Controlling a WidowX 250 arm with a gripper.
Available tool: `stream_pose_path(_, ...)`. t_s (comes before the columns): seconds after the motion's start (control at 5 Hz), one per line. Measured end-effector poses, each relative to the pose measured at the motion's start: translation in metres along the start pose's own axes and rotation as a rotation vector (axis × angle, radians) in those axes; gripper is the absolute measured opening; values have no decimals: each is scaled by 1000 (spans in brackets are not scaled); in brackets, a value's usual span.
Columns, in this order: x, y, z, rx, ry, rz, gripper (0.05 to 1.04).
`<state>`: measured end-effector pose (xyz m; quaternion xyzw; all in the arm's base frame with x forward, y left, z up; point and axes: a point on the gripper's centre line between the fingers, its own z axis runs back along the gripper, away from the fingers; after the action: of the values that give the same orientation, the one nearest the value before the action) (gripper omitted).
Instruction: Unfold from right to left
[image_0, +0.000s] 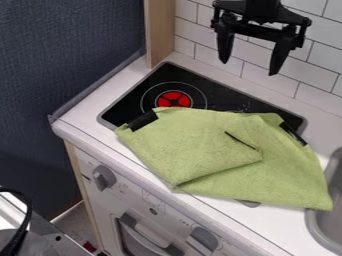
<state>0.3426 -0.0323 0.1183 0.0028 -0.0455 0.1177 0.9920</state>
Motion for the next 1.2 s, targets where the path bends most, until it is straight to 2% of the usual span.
stream_pose_path(0.2,-6,0,-14,8,46,-15,1000)
stream_pose_path(0.4,-15,-3,-25,-22,67,-206,1000)
stream_pose_path(0.6,-28,1,-39,47,88,-49,1000)
stream_pose_path(0.8,-29,0,-46,47,84,181,1000)
stream_pose_path(1.0,-29,6,-62,106,57,443,1000)
stream_pose_path(1.2,-21,3,-71,189,52,689,1000)
